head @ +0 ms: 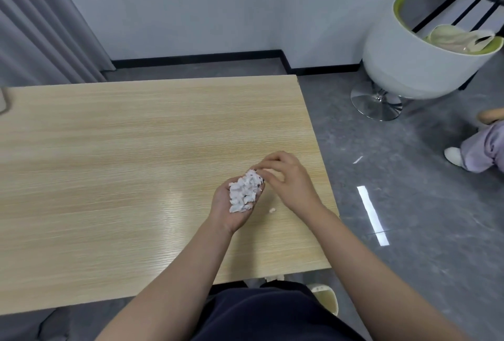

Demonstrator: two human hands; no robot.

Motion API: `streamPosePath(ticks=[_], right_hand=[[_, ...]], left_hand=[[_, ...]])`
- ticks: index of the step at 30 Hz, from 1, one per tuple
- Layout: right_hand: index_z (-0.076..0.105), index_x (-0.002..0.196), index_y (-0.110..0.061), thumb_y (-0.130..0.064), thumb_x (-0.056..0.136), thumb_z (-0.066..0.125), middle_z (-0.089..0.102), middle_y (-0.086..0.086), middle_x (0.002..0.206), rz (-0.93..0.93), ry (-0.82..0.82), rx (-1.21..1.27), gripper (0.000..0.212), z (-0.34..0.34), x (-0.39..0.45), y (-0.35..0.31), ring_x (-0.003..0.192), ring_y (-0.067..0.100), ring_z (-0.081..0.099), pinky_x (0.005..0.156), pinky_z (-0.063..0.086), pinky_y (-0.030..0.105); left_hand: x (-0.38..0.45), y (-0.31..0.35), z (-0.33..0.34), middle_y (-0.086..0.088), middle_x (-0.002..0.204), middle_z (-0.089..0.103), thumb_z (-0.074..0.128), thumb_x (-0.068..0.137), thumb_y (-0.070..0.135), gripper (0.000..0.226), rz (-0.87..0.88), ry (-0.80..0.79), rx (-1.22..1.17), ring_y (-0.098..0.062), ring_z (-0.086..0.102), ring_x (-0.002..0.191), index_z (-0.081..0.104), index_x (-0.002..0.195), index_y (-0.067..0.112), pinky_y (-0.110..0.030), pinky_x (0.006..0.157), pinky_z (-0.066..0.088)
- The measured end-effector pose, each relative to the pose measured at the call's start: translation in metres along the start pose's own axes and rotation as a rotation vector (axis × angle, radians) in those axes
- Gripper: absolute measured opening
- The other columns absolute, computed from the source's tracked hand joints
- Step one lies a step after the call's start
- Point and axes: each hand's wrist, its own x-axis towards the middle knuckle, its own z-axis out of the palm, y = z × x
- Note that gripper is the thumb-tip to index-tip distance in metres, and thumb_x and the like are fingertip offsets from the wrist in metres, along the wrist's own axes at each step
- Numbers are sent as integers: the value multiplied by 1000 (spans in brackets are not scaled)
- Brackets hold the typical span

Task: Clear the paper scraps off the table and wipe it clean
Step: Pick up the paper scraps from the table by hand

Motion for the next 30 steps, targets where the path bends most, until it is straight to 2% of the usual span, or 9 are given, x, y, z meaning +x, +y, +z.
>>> streamPosePath(ticks=[2, 3, 5, 8, 10, 14, 19, 26, 30], right_hand=[[74, 95, -16, -19, 87, 66, 58, -12, 94, 67, 20, 72, 11, -9, 2, 11, 95, 7, 53, 79, 36, 10], [74, 94, -17, -19, 87, 66, 59, -11, 94, 74, 9, 87, 11, -12, 2, 16, 92, 6, 54, 77, 38, 10], [74, 94, -17, -19, 87, 66, 61, -9, 94, 66, -15, 54, 10, -15, 4, 27, 89, 4, 55, 75, 40, 10], [72, 95, -14, -15, 88, 65, 62, -4, 96, 159, 38, -47, 11, -19, 10, 55, 81, 5, 55, 76, 43, 13], [71, 100, -14, -15, 89, 63, 61, -1, 102, 293, 46, -137, 13, -22, 13, 77, 81, 7, 54, 80, 46, 23], [68, 110, -12, -13, 89, 62, 61, 5, 111, 418, -62, -259, 21, -15, 16, 105, 85, 10, 54, 80, 42, 24], [64, 114, -10, -12, 89, 63, 63, 6, 110, 459, -127, -290, 26, 1, 23, 119, 96, 18, 59, 76, 41, 24], [65, 88, -13, -2, 90, 50, 66, 7, 91, 453, -202, -415, 19, 12, 24, 124, 77, 21, 61, 68, 53, 34], [67, 97, -10, -6, 92, 51, 65, 3, 89, 374, -149, -328, 17, 7, 18, 119, 78, 16, 60, 68, 50, 29]], left_hand=[[-1, 0, 2, -4, 126, 57, 32, 99, 12, 35, -113, -83, 12, -20, 48, 127, 54, 125, 5, -22, 91, 47], [-3, 1, 4, -10, 129, 56, 32, 99, 12, 35, -97, -140, 54, -23, 49, 125, 55, 123, 2, -27, 92, 48], [7, 1, -2, -14, 119, 61, 34, 97, 12, 31, -46, -50, 2, -24, 54, 116, 61, 105, 0, -34, 89, 48], [17, 0, -12, -20, 118, 63, 32, 93, 11, 40, -76, -124, -102, -28, 54, 117, 66, 105, -7, -35, 107, 33], [18, 4, -16, -19, 116, 65, 37, 86, 10, 40, -64, -119, -67, -28, 61, 107, 70, 104, -5, -34, 103, 31], [15, 4, -18, -23, 115, 63, 33, 90, 8, 40, -64, -151, -135, -32, 55, 110, 66, 103, -12, -38, 108, 28], [10, 4, -20, -25, 122, 58, 34, 86, 7, 40, -61, -175, -160, -34, 53, 112, 58, 112, -13, -40, 109, 27], [10, 6, -32, -25, 117, 62, 30, 93, 11, 43, -69, -148, -176, -34, 52, 113, 63, 106, -14, -39, 109, 30], [9, 7, -36, -25, 124, 58, 36, 86, 7, 40, -59, -164, -180, -34, 52, 116, 63, 106, -14, -40, 107, 32]])
